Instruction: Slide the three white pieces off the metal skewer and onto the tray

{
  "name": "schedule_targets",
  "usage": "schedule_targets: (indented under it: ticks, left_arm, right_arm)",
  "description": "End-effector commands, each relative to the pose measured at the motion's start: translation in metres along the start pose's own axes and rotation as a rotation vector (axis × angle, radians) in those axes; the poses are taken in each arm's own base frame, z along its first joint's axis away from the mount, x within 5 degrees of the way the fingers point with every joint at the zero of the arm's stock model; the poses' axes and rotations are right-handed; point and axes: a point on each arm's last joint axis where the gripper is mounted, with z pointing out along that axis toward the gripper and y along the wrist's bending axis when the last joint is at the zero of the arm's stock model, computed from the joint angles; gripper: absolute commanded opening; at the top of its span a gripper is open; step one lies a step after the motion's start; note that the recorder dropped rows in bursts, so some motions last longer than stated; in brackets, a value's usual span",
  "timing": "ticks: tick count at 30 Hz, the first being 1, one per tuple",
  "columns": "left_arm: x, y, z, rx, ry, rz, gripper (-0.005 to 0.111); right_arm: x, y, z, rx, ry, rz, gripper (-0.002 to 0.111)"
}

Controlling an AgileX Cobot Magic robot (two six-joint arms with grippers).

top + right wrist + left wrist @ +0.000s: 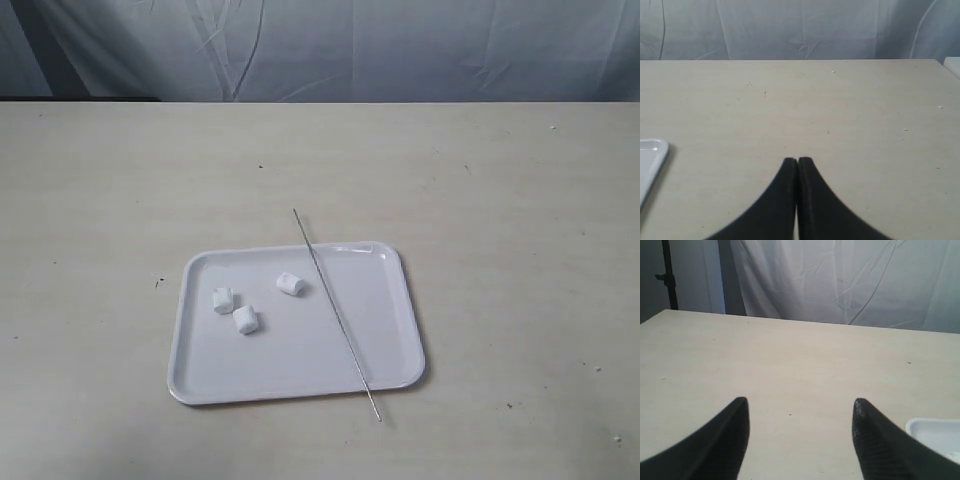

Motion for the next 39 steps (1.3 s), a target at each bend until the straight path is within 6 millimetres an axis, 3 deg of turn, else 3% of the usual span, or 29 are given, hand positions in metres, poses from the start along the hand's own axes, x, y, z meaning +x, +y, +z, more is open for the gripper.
schedule_targets:
  ticks: [1, 39]
  left_arm:
    - [-0.0004, 0.0008, -0.0003, -0.01, -0.01, -0.022, 0.057]
    - [-0.0007, 0.0024, -0.0003, -0.028, -0.012, 0.058, 0.057]
  right_arm:
    - [0.0007, -0.0004, 0.0006, 0.006, 0.004, -0.003, -0.001]
    - [0.0027, -0.0006, -0.0014, 0.013, 0.009, 0.01, -0.001]
